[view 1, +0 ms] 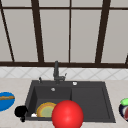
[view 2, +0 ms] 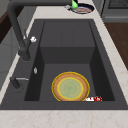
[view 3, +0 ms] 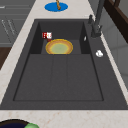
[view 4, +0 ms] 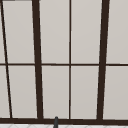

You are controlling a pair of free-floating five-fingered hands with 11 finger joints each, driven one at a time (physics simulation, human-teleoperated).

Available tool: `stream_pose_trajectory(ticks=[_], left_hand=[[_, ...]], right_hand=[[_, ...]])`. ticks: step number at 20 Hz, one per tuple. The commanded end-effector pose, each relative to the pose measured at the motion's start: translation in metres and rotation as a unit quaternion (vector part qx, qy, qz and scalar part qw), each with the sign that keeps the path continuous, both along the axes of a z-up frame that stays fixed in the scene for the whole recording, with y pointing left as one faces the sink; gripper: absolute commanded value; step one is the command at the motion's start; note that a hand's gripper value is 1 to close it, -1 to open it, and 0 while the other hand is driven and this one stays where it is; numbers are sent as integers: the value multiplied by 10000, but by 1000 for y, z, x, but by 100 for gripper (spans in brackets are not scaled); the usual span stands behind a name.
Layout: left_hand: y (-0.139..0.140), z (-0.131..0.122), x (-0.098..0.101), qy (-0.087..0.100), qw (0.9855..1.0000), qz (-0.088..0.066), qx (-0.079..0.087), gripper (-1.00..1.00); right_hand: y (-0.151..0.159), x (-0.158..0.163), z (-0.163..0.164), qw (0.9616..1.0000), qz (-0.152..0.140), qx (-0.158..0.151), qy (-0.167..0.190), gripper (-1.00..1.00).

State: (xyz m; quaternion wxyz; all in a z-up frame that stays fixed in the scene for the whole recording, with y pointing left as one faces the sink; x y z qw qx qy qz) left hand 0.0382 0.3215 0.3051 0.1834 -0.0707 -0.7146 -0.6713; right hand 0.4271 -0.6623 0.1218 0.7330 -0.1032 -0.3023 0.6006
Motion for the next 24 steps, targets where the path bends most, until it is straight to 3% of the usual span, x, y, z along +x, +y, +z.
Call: stream_pose_trajectory(ticks=[1, 5, 9, 14, 17, 22, 24], left_hand=[[0, 0, 0, 0, 10000, 0, 0, 0], [0, 0, 0, 0, 10000, 0, 0, 0], [0, 0, 0, 0, 10000, 0, 0, 0], [0, 0, 0, 0, 10000, 0, 0, 0], [0, 0, 0, 0, 10000, 0, 0, 0], [0, 0, 0, 0, 10000, 0, 0, 0], [0, 0, 0, 0, 10000, 0, 0, 0]], right_hand=[[-3, -1, 0, 10000, -3, -1, -99, -100], [-2, -12, 6, 9995, 217, 37, 213, -100], [-4, -26, 18, 9998, 171, 14, -141, -100], [-4, -33, 26, 9981, -133, -32, -608, -100], [-1, -31, 27, 9950, -387, -103, -914, -100], [-1, -46, 42, 9882, -501, -37, -1449, -100], [-2, -56, 47, 9832, -534, -26, -1748, -100]])
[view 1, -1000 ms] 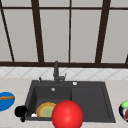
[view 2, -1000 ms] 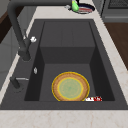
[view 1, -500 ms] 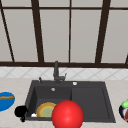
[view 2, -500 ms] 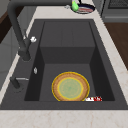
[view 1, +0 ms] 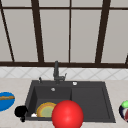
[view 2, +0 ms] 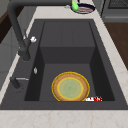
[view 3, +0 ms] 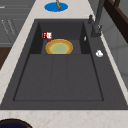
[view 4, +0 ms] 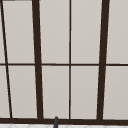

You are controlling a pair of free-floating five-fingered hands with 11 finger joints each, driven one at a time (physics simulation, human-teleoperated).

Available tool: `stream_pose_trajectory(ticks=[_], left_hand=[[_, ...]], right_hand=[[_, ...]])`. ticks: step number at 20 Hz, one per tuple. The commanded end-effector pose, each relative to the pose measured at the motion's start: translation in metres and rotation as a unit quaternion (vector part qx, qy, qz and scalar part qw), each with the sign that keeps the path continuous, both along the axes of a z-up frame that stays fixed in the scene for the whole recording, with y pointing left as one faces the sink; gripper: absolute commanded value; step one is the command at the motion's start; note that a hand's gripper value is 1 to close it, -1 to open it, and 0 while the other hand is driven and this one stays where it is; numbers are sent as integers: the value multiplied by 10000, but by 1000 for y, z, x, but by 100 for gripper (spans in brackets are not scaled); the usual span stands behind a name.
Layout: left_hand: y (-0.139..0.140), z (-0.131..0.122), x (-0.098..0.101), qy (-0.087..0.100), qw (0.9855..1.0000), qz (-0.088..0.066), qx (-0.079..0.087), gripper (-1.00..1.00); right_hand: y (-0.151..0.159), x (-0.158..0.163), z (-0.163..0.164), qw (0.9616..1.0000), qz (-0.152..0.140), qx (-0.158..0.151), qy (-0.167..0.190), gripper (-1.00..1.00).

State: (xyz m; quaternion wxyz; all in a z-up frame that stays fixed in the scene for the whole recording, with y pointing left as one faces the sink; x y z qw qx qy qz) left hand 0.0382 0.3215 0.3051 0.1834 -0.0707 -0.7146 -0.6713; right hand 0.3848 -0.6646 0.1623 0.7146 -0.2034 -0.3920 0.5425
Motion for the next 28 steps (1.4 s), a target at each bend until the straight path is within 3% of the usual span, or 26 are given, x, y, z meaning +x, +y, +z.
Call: stream_pose_trajectory(ticks=[1, 5, 7, 12, 18, 22, 25, 28], left_hand=[[0, 0, 0, 0, 10000, 0, 0, 0], [0, 0, 0, 0, 10000, 0, 0, 0], [0, 0, 0, 0, 10000, 0, 0, 0], [0, 0, 0, 0, 10000, 0, 0, 0], [0, 0, 0, 0, 10000, 0, 0, 0], [0, 0, 0, 0, 10000, 0, 0, 0], [0, 0, 0, 0, 10000, 0, 0, 0], [0, 0, 0, 0, 10000, 0, 0, 0]], right_hand=[[0, -18, 10, 9986, -53, 0, -535, -100], [2, -40, 12, 9946, -216, 5, -1011, -100], [10, -26, 13, 9966, -249, -115, -772, -100], [23, -23, 10, 9983, 42, -247, -527, -100], [23, -39, 4, 9978, 162, -274, -574, -100], [26, -37, 5, 9971, 422, -264, -572, -100], [26, -31, 0, 9987, 52, -74, -498, -100], [34, -20, -17, 9987, 40, -214, -464, -100]])
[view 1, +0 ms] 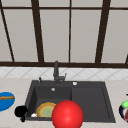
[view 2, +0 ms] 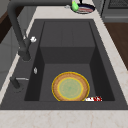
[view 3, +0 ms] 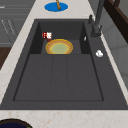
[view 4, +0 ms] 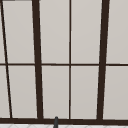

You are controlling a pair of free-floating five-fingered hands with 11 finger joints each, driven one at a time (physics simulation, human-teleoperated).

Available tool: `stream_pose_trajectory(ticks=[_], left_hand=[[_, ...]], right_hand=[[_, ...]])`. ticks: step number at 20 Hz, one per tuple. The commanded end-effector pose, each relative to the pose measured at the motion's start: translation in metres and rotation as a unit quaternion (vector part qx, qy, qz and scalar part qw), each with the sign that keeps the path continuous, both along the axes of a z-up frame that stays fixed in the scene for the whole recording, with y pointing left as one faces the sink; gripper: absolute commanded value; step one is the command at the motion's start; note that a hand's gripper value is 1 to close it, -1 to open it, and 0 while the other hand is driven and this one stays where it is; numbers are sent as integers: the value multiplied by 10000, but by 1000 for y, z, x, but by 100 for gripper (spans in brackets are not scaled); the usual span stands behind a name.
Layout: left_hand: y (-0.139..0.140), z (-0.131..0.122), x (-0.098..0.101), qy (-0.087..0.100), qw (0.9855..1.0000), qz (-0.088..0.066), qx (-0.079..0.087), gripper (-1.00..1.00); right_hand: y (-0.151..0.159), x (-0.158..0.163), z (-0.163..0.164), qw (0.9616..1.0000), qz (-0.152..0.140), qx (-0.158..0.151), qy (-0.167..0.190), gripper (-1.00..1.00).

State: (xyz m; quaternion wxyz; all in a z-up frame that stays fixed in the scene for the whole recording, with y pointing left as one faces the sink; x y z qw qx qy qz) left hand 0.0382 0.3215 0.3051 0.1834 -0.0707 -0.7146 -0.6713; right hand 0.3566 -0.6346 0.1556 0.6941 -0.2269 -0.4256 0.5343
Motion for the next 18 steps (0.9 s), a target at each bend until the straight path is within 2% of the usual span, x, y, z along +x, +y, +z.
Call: stream_pose_trajectory(ticks=[1, 5, 6, 8, 10, 13, 17, 18], left_hand=[[0, 0, 0, 0, 10000, 0, 0, 0], [0, 0, 0, 0, 10000, 0, 0, 0], [0, 0, 0, 0, 10000, 0, 0, 0], [0, 0, 0, 0, 10000, 0, 0, 0], [0, 0, 0, 0, 10000, 0, 0, 0], [0, 0, 0, 0, 10000, 0, 0, 0], [0, 0, 0, 0, 10000, 0, 0, 0], [0, 0, 0, 0, 10000, 0, 0, 0]], right_hand=[[6, 12, -16, 9997, 0, -250, 0, -100], [5, 14, -29, 9998, 31, -216, -8, -100], [6, 15, -32, 9998, 25, -209, -10, 100], [5, 17, -33, 9995, 76, -280, -80, 100], [3, 17, -31, 9993, 194, -302, 87, 100], [0, 18, -30, 9992, 291, -258, 39, 100], [-4, 22, -25, 9994, 134, -295, -91, 100], [-5, 25, -18, 9992, 173, -344, -66, 100]])
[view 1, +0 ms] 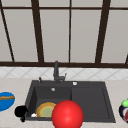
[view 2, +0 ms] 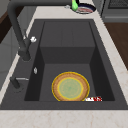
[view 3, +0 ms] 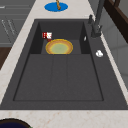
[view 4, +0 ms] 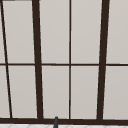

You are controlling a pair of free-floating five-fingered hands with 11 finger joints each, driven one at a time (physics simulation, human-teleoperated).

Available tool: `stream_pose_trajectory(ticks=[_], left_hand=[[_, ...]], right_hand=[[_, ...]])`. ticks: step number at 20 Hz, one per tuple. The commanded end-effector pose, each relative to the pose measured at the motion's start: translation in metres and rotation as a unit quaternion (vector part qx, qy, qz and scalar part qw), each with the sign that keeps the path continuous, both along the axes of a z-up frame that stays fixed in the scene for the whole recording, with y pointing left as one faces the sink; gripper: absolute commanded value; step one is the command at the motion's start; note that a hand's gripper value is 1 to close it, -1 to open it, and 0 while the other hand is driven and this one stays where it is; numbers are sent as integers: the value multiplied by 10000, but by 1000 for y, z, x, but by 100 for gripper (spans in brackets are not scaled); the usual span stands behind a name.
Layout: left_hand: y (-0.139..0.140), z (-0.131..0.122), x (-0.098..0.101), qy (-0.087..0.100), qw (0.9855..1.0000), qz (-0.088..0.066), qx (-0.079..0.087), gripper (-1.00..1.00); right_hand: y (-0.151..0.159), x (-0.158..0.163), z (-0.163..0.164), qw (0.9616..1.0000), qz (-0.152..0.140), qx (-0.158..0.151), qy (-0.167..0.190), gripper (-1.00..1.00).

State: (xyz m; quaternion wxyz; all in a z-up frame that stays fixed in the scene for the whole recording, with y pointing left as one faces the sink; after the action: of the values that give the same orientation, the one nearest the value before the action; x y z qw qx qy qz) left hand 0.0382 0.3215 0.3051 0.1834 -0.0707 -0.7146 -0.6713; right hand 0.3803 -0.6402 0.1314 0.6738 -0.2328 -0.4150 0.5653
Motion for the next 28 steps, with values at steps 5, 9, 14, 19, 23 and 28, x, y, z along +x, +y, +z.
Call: stream_pose_trajectory(ticks=[5, 9, 14, 19, 23, 28], left_hand=[[0, 0, 0, 0, 10000, 0, 0, 0], [0, 0, 0, 0, 10000, 0, 0, 0], [0, 0, 0, 0, 10000, 0, 0, 0], [0, 0, 0, 0, 10000, 0, 0, 0], [0, 0, 0, 0, 10000, 0, 0, 0], [0, 0, 0, 0, 10000, 0, 0, 0]], right_hand=[[-6, 8, 22, 9996, -15, -268, 49, 100], [-7, 23, 34, 9986, 24, -349, 385, 100], [-8, 51, 52, 9957, 123, -432, 810, 100], [30, 52, 80, 9952, 82, -740, 635, 100], [52, 52, 98, 9941, -65, -1015, 377, 100], [78, 52, 113, 9938, -258, -1064, 177, 100]])
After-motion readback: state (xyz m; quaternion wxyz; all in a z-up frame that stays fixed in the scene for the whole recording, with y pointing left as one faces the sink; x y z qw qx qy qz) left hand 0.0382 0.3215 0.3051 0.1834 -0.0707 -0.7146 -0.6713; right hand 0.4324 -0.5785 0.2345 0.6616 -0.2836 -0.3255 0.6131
